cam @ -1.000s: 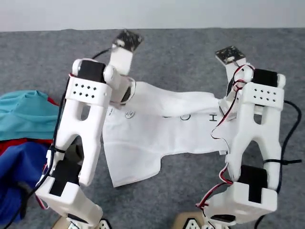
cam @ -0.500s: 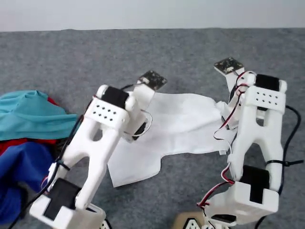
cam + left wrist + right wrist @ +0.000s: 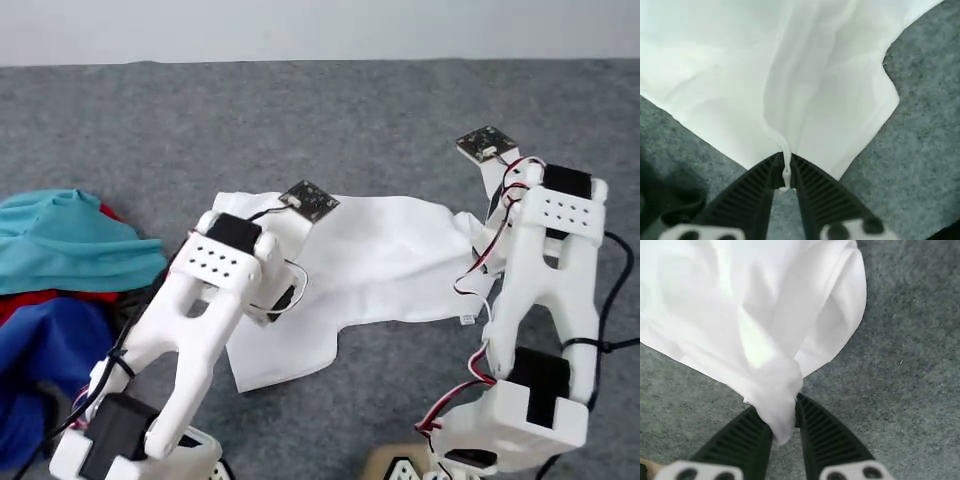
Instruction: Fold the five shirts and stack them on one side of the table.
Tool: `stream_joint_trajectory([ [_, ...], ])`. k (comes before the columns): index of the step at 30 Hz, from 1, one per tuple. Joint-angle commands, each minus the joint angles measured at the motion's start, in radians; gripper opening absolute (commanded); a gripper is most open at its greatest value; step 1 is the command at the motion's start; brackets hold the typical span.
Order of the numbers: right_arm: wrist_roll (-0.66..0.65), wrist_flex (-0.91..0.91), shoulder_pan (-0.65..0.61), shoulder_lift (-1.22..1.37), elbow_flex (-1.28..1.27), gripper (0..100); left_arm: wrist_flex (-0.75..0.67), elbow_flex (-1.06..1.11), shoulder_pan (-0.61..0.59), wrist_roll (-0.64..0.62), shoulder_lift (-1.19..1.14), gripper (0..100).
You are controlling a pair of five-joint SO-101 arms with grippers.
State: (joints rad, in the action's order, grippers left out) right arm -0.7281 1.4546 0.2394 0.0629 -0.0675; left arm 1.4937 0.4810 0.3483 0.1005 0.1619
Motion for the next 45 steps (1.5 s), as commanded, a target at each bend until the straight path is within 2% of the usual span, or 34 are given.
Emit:
stream_joint_trajectory([
  [1, -0.009, -0.015, 0.015, -0.041, 0.008, 1.0, -0.038, 0.033, 0.005, 0.005, 0.051, 0],
  [9, -0.044, -0.012, 0.016, -0.041, 0.008, 1.0, -0.04, 0.117, 0.008, 0.006, 0.051, 0],
  [15, -0.044, -0.007, 0.016, -0.041, 0.008, 1.4, -0.04, 0.151, 0.087, 0.003, 0.052, 1],
  [18, -0.044, -0.002, 0.016, -0.048, 0.008, 1.7, -0.034, 0.122, 0.091, 0.002, 0.052, 3],
  [23, -0.041, 0.064, 0.016, -0.05, 0.012, 15.4, 0.011, 0.09, 0.087, -0.04, 0.054, 9],
  [27, -0.043, 0.102, 0.016, -0.051, 0.014, 23.2, 0.028, 0.094, 0.084, -0.04, 0.054, 10],
  [32, -0.044, 0.139, 0.016, -0.053, 0.044, 23.1, 0.063, 0.085, 0.081, -0.002, 0.055, 9],
  [40, -0.044, 0.311, 0.013, -0.053, 0.302, 23.1, 0.06, 0.021, 0.002, 0.049, 0.207, 5],
  [45, -0.041, 0.337, 0.016, -0.053, 0.341, 23.1, -0.02, 0.03, 0.002, 0.043, 0.201, 5],
])
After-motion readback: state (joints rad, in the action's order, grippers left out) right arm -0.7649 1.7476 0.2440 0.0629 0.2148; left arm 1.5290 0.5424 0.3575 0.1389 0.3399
